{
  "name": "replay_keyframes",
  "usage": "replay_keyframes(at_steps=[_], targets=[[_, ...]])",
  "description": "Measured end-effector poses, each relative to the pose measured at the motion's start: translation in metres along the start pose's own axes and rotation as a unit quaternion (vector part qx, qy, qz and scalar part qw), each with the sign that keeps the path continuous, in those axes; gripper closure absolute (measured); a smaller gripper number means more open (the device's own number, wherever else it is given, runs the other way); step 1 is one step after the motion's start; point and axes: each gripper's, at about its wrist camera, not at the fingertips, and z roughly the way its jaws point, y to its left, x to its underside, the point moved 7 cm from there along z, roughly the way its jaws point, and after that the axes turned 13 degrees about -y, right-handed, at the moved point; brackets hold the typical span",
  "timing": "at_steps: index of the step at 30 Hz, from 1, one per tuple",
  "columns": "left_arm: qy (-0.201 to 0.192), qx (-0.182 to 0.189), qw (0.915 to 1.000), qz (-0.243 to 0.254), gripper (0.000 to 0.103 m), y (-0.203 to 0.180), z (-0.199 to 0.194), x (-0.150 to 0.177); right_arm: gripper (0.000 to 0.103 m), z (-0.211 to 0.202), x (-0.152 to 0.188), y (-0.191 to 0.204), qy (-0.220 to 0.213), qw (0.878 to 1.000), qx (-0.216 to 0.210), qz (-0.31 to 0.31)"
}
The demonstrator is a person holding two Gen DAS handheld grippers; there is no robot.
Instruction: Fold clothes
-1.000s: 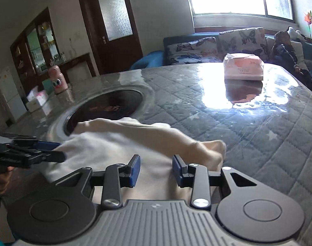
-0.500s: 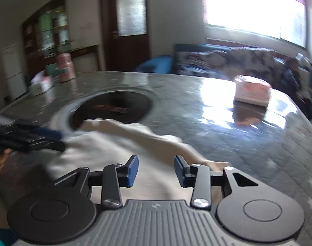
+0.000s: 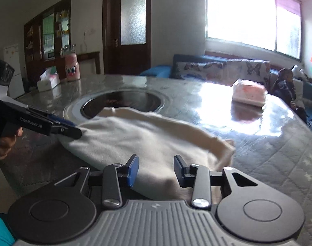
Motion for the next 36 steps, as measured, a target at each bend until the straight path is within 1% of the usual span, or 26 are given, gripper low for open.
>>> replay_keyframes(at_steps=[1, 2, 3, 5, 8, 11, 13, 17, 21, 27, 29, 33, 36], targets=[[0.000, 0.000, 1.0000, -0.001, 0.050, 0.000, 0.000, 0.000, 0.069, -0.005, -0.001, -0.002, -0.002, 1.000, 0.003, 0.001], [0.002, 0.000, 1.0000, -0.001, 0.050, -0.001, 0.000, 0.002, 0.076, -0.006, 0.002, -0.005, 0.000, 1.000, 0.005, 0.005], [0.003, 0.000, 1.0000, 0.000, 0.050, -0.001, 0.001, 0.003, 0.078, -0.006, 0.007, -0.008, 0.006, 1.000, 0.006, 0.012], [0.005, -0.001, 1.0000, -0.001, 0.050, -0.001, 0.002, 0.006, 0.078, -0.006, 0.014, -0.013, 0.013, 1.000, 0.008, 0.023], [0.006, -0.003, 1.0000, 0.000, 0.050, 0.000, 0.001, 0.004, 0.078, -0.010, 0.011, -0.013, 0.005, 1.000, 0.010, 0.028], [0.003, -0.002, 1.0000, 0.002, 0.050, 0.001, -0.002, 0.002, 0.078, -0.012, 0.012, -0.014, 0.008, 1.000, 0.011, 0.023], [0.007, -0.003, 1.0000, 0.002, 0.050, 0.002, -0.001, 0.005, 0.081, -0.013, 0.012, -0.014, 0.011, 1.000, 0.011, 0.018], [0.007, -0.006, 1.0000, 0.004, 0.049, 0.001, -0.002, 0.006, 0.080, -0.015, 0.013, -0.015, 0.018, 1.000, 0.012, 0.009], [0.002, -0.007, 1.0000, -0.001, 0.049, 0.003, -0.006, 0.003, 0.080, -0.012, -0.005, -0.007, 0.000, 1.000, -0.013, -0.003], [0.001, -0.014, 0.9997, -0.021, 0.048, 0.010, -0.012, 0.006, 0.080, 0.005, -0.008, 0.011, 0.015, 0.998, -0.046, -0.031], [0.004, -0.017, 0.9995, -0.025, 0.047, 0.013, -0.013, 0.008, 0.078, 0.011, -0.009, 0.017, 0.020, 0.997, -0.057, -0.041], [0.009, -0.011, 0.9993, -0.033, 0.047, 0.015, -0.015, 0.008, 0.077, 0.022, -0.011, 0.029, 0.030, 0.995, -0.079, -0.059], [0.009, -0.010, 0.9991, -0.041, 0.047, 0.018, -0.017, 0.006, 0.075, 0.027, -0.019, 0.046, 0.030, 0.989, -0.112, -0.088]])
